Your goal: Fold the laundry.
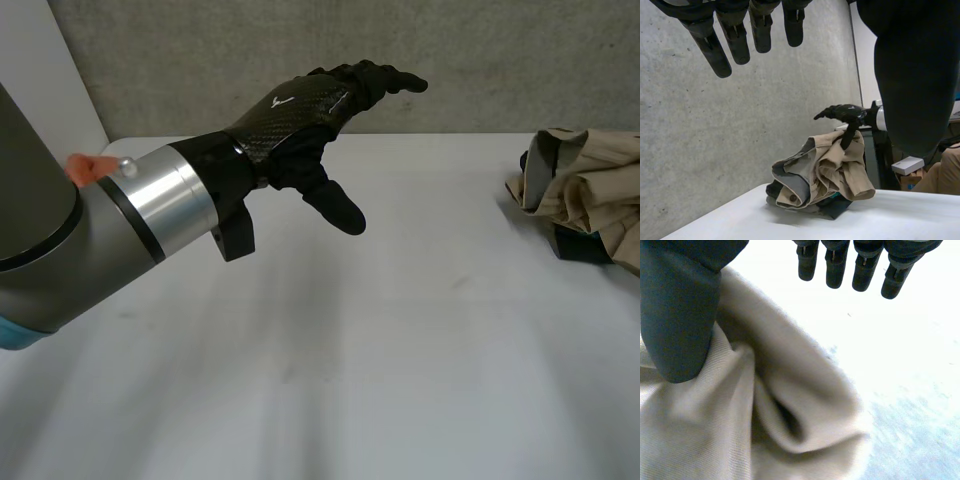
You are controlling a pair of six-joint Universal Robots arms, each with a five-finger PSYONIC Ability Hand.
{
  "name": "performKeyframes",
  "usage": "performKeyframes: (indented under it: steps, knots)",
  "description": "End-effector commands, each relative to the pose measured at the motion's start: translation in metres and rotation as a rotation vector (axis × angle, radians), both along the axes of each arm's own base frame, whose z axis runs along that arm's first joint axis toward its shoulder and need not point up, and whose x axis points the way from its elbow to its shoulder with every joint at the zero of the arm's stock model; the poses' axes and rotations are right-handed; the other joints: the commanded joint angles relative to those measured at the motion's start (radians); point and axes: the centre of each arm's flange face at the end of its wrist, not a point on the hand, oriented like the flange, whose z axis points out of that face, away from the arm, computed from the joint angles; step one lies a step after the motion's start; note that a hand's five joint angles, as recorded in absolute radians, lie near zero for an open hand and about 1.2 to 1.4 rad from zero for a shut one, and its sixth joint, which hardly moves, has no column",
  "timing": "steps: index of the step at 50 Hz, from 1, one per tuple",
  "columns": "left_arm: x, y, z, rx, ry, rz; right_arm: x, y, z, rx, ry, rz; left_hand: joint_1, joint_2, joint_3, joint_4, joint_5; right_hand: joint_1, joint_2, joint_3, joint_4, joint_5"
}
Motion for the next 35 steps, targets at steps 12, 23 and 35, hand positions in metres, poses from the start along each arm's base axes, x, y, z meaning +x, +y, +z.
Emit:
performKeyframes:
  steps: [12, 23, 35]
  knots:
    - [0.009, 0.008, 0.016, -0.005, 0.017, 0.052, -0.067, 0.045, 0.119, -0.277, 0.187, -0.463, -0.013, -0.032, -0.038, -0.028, -0.049, -0.05, -0.036, -0.031, -0.037, -0.048]
    - [0.019, 0.001, 0.025, -0.019, 0.045, 0.122, -0.014, 0.061, 0.141, -0.453, 0.181, -0.17, -0.013, -0.032, -0.038, -0.028, -0.049, -0.05, -0.036, -0.031, -0.037, -0.048]
    - [0.028, -0.009, 0.012, 0.011, 0.023, 0.169, 0.055, 0.06, 0.033, 0.14, 0.191, 0.189, -0.013, -0.032, -0.038, -0.028, -0.049, -0.05, -0.036, -0.031, -0.037, -0.048]
